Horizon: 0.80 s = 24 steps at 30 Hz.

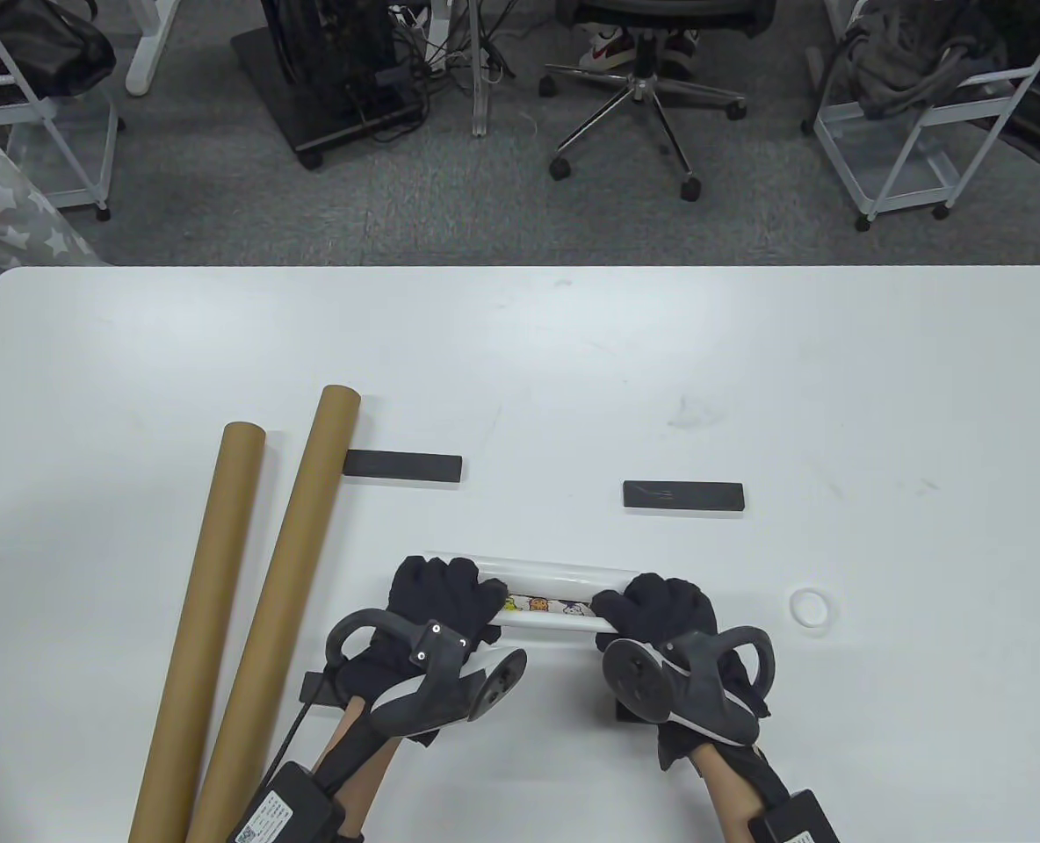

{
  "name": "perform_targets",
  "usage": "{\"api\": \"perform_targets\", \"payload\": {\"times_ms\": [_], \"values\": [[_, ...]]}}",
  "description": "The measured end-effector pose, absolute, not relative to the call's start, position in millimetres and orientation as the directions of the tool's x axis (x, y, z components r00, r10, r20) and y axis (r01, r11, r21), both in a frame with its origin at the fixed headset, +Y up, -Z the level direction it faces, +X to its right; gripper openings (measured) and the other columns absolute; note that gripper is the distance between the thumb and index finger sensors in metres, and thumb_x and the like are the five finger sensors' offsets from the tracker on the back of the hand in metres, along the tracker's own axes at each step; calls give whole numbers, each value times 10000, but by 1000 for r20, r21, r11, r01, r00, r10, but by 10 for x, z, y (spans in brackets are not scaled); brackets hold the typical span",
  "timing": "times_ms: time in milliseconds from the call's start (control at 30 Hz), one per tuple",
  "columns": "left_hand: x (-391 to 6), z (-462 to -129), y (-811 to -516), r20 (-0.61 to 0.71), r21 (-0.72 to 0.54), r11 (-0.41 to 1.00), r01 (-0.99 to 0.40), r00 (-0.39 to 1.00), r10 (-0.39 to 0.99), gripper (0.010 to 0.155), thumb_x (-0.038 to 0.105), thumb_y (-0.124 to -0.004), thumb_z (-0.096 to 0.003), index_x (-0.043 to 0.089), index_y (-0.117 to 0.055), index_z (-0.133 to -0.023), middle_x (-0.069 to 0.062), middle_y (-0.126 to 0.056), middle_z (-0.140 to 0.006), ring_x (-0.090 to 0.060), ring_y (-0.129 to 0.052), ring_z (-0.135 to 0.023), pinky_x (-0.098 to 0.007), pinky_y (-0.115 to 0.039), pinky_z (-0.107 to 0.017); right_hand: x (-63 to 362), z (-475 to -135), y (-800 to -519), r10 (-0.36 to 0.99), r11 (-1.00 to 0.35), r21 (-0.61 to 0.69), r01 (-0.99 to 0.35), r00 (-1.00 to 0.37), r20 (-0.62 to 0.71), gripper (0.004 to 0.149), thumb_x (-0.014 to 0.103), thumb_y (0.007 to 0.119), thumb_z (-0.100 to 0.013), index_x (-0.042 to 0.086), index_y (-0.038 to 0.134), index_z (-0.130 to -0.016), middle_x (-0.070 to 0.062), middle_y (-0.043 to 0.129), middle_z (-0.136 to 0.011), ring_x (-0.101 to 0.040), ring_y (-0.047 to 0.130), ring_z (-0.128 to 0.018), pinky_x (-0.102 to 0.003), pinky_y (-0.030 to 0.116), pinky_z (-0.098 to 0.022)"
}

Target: Roll up posters and store in mailing tubes

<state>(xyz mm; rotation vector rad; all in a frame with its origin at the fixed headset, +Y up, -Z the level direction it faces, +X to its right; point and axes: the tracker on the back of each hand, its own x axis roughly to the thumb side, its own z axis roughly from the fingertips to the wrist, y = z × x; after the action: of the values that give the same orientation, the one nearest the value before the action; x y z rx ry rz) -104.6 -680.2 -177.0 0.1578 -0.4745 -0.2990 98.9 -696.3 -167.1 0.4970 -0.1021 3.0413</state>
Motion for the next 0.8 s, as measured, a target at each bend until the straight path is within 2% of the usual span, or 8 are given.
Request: {"api": "perform_targets", "payload": {"times_ms": [267, 400, 500, 567, 633, 700, 800], "values": [[-1059, -1785, -6813, 430, 196, 953, 231, 854, -295, 604, 527, -724, -452, 353, -712, -1030, 127, -892, -833, -119, -985, -726, -499, -768, -755, 1041, -1692, -6970, 74, -994, -58, -96, -948, 311, 549, 394, 725, -447, 200, 720, -960, -3, 889, -783, -284, 952, -639, -601, 741, -641], [-1058, -1798, -6810, 430, 184, 965, 189, 867, -252, 576, 494, -692, -476, 343, -733, -1030, 125, -917, -872, -129, -1007, -772, -490, -775, -753, 1018, -1691, -6989, 74, -996, -28, -86, -952, 297, 528, 307, 596, -511, 145, 623, -1013, -73, 811, -822, -324, 884, -625, -646, 707, -634], [-1064, -1808, -6821, 424, 176, 964, 201, 868, -259, 551, 464, -647, -495, 336, -706, -1027, 106, -877, -880, -153, -967, -765, -503, -760, -756, 1009, -1684, -6973, 91, -995, -18, -101, -947, 307, 532, 318, 575, -534, 129, 585, -1031, -95, 778, -831, -333, 846, -616, -658, 690, -633], [-1077, -1805, -6809, 413, 190, 960, 205, 870, -268, 542, 470, -649, -493, 337, -690, -1017, 105, -858, -863, -157, -941, -736, -514, -749, -757, 1009, -1686, -6969, 105, -993, -16, -116, -944, 314, 543, 356, 603, -527, 141, 584, -1026, -79, 776, -820, -316, 842, -604, -646, 695, -636], [-1076, -1797, -6790, 410, 210, 956, 206, 869, -278, 523, 498, -718, -465, 362, -713, -970, 126, -869, -807, -135, -946, -681, -505, -762, -750, 998, -1680, -6970, 83, -995, -25, -95, -947, 310, 598, 415, 692, -483, 158, 589, -1013, -56, 777, -803, -299, 842, -592, -633, 702, -641], [-1073, -1790, -6780, 413, 223, 949, 222, 860, -299, 484, 513, -747, -448, 391, -747, -916, 148, -888, -763, -112, -961, -642, -494, -775, -747, 993, -1676, -6966, 42, -996, -58, -64, -949, 314, 538, 398, 713, -470, 207, 638, -967, -9, 815, -748, -265, 873, -550, -608, 739, -629], [-1077, -1794, -6790, 430, 198, 958, 208, 860, -276, 440, 516, -757, -450, 410, -779, -876, 156, -901, -754, -111, -970, -656, -492, -774, -751, 1011, -1682, -6985, 79, -995, -30, -93, -946, 314, 475, 389, 703, -478, 235, 691, -927, -5, 840, -732, -270, 887, -544, -607, 742, -628]]}}
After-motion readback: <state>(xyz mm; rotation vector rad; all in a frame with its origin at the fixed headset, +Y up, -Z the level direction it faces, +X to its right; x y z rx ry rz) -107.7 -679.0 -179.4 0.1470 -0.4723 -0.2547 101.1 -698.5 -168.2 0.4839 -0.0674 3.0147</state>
